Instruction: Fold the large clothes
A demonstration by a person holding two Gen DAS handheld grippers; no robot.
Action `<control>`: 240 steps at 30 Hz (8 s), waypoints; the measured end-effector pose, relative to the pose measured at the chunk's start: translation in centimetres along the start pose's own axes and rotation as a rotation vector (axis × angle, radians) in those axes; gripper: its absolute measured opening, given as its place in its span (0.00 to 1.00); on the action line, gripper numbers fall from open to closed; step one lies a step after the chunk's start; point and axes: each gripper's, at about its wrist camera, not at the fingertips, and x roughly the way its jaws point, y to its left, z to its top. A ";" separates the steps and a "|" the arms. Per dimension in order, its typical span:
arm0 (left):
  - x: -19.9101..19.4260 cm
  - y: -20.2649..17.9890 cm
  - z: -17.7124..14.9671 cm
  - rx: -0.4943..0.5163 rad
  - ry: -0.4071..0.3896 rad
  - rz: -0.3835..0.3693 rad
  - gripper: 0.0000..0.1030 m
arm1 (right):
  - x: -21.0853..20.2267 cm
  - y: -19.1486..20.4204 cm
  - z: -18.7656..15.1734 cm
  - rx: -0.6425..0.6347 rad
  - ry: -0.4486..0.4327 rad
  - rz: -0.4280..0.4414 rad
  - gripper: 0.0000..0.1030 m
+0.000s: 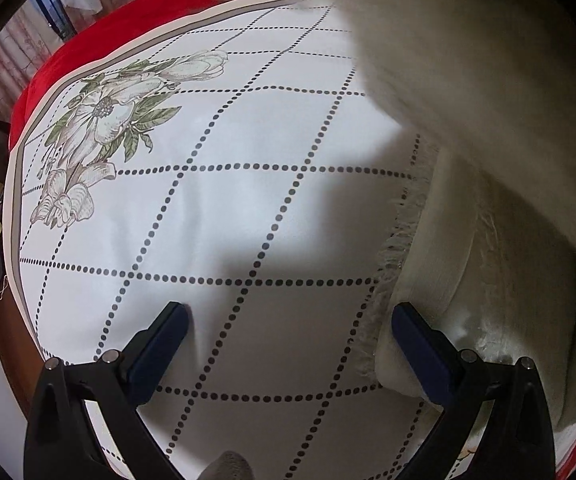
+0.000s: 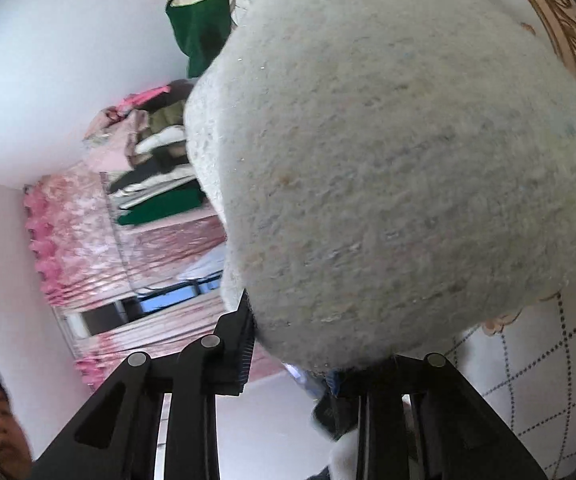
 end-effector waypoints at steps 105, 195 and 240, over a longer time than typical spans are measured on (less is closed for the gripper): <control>-7.3 -8.9 12.8 0.391 0.210 -0.499 0.12 | -11.9 -2.0 6.7 -0.184 0.053 -0.214 0.41; -56.5 -14.8 12.7 0.730 -0.332 -0.360 1.00 | -33.8 54.6 -31.5 -0.588 -0.897 -1.280 0.81; -60.2 -12.2 12.6 0.744 -0.365 -0.354 1.00 | -34.1 57.9 -33.5 -0.631 -0.839 -1.250 0.84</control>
